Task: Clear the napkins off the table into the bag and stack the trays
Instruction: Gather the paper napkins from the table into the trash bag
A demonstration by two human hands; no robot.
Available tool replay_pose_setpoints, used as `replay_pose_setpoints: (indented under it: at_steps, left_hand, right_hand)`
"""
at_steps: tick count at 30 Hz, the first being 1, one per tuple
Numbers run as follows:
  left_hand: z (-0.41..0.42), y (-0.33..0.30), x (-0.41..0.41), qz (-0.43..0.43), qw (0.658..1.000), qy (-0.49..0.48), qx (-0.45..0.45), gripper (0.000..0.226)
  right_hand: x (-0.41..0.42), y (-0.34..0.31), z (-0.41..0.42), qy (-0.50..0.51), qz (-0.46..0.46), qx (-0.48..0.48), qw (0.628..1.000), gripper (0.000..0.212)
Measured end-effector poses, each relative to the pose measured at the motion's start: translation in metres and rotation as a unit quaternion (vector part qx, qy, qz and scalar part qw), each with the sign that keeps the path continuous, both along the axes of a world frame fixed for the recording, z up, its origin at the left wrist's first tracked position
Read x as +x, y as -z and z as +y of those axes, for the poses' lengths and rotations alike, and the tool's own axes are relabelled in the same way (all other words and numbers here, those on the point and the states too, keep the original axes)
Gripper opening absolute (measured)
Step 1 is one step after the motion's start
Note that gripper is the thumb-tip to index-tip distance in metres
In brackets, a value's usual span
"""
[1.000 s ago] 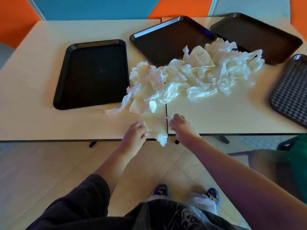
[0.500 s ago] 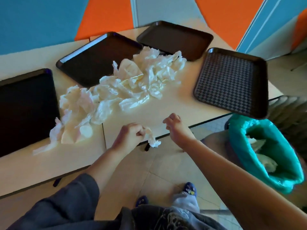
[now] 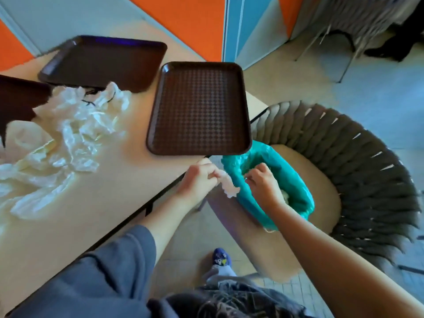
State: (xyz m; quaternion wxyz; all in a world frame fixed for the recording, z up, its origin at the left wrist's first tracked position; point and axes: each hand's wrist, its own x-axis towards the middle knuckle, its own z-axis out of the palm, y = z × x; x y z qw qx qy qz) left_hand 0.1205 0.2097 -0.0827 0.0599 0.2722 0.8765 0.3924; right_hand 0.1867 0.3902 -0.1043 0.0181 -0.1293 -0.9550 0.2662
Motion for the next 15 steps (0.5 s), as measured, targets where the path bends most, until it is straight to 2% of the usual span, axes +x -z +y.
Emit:
replay_pose_setpoints:
  at_steps: [3,6,9,11,15]
  left_hand:
    - [0.05,0.003,-0.001,-0.013,0.999,0.045,0.011,0.006]
    - [0.087,0.002,-0.002,-0.029,0.997,0.066,0.015,0.012]
    - [0.116,0.003,-0.002,-0.032,0.995,0.095,0.002,0.016]
    - [0.13,0.006,-0.004,-0.033,0.993,0.114,-0.017,0.017]
    - [0.145,0.018,-0.009,-0.068,0.981,0.161,-0.085,0.032]
  right_hand:
    - [0.016,0.013,0.038,0.042,-0.016,0.01,0.999,0.017]
    - [0.025,0.025,0.063,0.094,-0.081,-0.01,0.992,0.015]
    - [0.034,0.035,0.078,0.1,-0.176,-0.018,0.979,0.036]
    - [0.038,0.038,0.084,0.1,-0.205,-0.024,0.973,0.046]
    - [0.043,0.038,0.095,0.128,-0.204,0.0,0.971,0.031]
